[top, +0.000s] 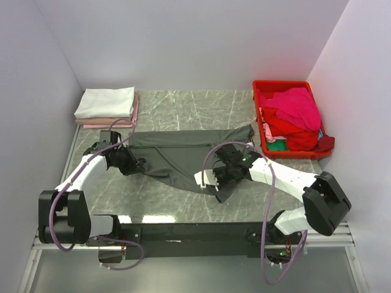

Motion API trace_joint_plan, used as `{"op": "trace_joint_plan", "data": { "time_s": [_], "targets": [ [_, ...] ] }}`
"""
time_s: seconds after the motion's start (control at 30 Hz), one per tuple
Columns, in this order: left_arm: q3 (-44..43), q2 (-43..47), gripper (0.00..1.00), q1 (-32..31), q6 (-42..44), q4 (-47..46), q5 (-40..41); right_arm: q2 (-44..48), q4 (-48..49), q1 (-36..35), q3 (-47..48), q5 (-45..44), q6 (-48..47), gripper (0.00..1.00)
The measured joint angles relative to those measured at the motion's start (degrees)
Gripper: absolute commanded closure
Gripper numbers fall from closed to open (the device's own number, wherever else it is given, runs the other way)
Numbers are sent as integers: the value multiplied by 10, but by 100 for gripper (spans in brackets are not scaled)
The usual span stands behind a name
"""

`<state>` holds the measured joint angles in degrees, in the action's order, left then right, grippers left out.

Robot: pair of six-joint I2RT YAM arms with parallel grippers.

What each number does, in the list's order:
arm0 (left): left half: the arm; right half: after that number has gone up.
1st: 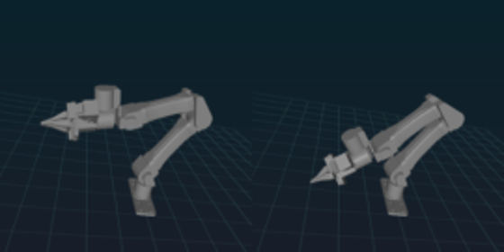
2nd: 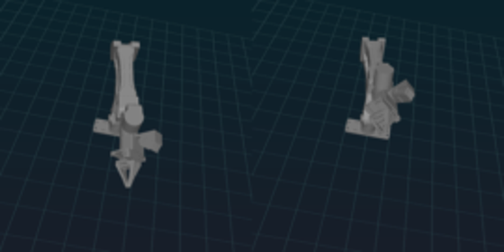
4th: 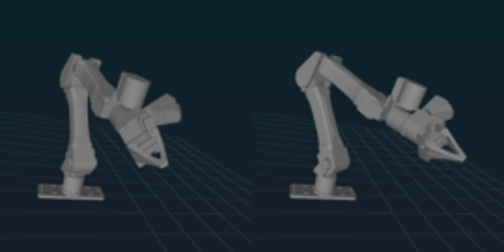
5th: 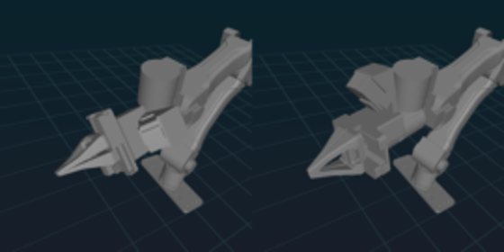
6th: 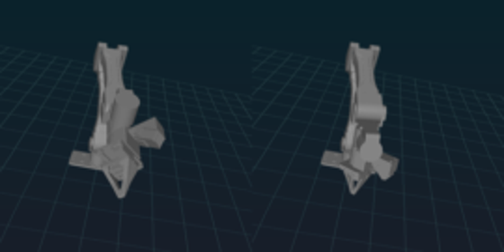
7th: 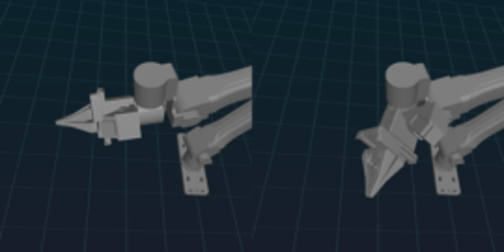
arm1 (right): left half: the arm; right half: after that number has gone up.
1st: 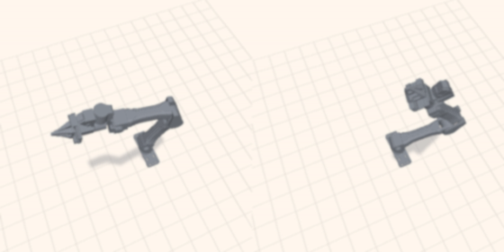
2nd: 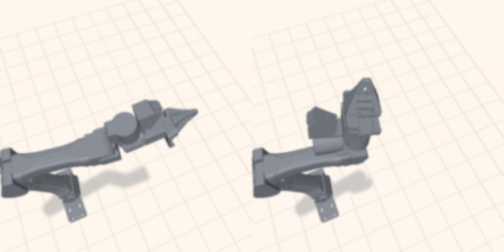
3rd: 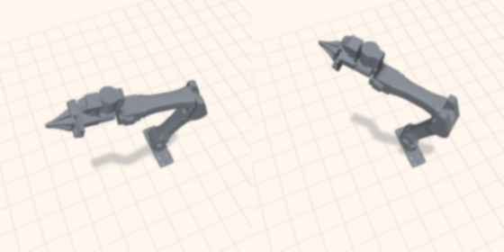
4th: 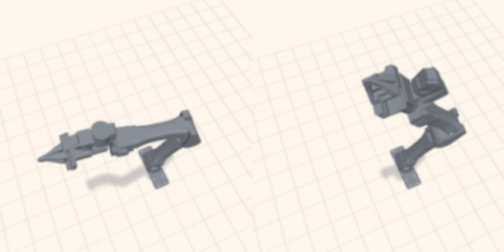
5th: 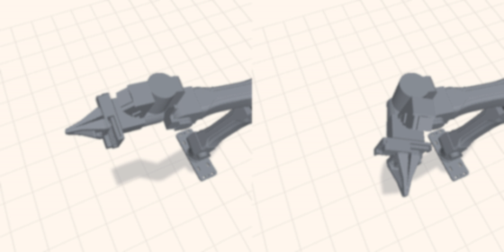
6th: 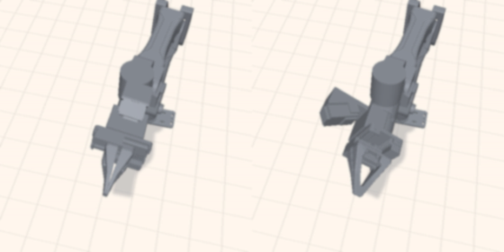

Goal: Fold and stack the t-shirts
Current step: Fold the tshirt

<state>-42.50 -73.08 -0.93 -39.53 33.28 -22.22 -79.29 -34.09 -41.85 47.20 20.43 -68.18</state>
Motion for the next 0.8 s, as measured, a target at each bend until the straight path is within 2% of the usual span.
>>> {"op": "trace_joint_plan", "data": {
  "time_s": [0.23, 0.33, 0.63, 0.8],
  "targets": [
    [0, 0, 99, 0, 7, 0, -1, 113, -46, 81, 0, 14, 10, 100],
    [0, 0, 99, 0, 9, 0, -3, 134, -78, 108, 2, 26, 5, 100],
    [-3, 0, 99, 0, 10, 2, -6, 89, -217, 162, 14, 96, -54, 100],
    [-4, -4, 99, 0, 10, 1, -14, -17, -282, 166, 49, 137, -87, 100]
  ]
}}
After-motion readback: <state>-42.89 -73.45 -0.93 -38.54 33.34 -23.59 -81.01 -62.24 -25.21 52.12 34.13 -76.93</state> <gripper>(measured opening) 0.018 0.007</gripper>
